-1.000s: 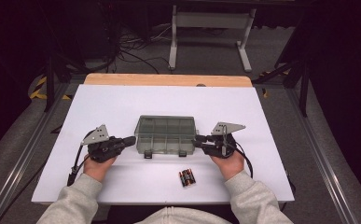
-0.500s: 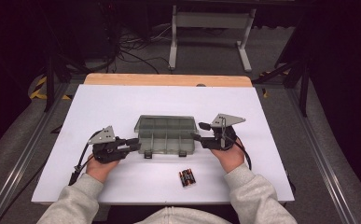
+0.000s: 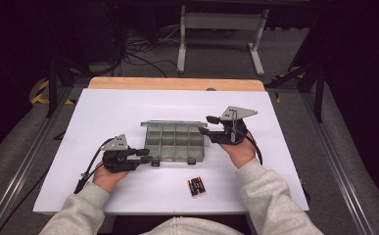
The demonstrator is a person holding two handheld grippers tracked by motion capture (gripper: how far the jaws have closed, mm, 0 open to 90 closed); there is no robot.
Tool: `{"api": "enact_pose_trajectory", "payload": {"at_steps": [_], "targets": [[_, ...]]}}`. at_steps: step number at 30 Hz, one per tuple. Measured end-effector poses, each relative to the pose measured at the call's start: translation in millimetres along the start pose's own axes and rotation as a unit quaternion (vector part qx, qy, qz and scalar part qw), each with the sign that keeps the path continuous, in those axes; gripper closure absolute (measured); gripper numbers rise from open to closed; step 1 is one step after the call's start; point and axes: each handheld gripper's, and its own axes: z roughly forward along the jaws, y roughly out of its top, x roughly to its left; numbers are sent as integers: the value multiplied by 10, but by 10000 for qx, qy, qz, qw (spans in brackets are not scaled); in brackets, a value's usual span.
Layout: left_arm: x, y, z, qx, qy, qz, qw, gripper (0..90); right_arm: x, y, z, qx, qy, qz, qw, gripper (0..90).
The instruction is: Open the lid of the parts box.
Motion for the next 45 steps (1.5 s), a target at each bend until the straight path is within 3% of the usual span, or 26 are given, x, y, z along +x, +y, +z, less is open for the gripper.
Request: {"api": "enact_pose_trajectory", "payload": {"at_steps": [16,24,34,39,45], "targets": [[-4,-2,13,5,-6,27,10000,637,-207,174,161,-65,-27,112,9999,547],[-3,-3,13,2,-4,30,10000,637,-368,186,277,-164,-36,436,9989,581],[-1,-6,12,-7,-32,26,10000,636,-491,181,421,-67,-129,538,9984,620],[0,-6,12,-7,-35,24,10000,636,-571,123,523,0,-81,776,9970,628],[-1,-6,12,-9,-33,21,10000,636,-604,104,618,174,-139,701,9973,635]]}}
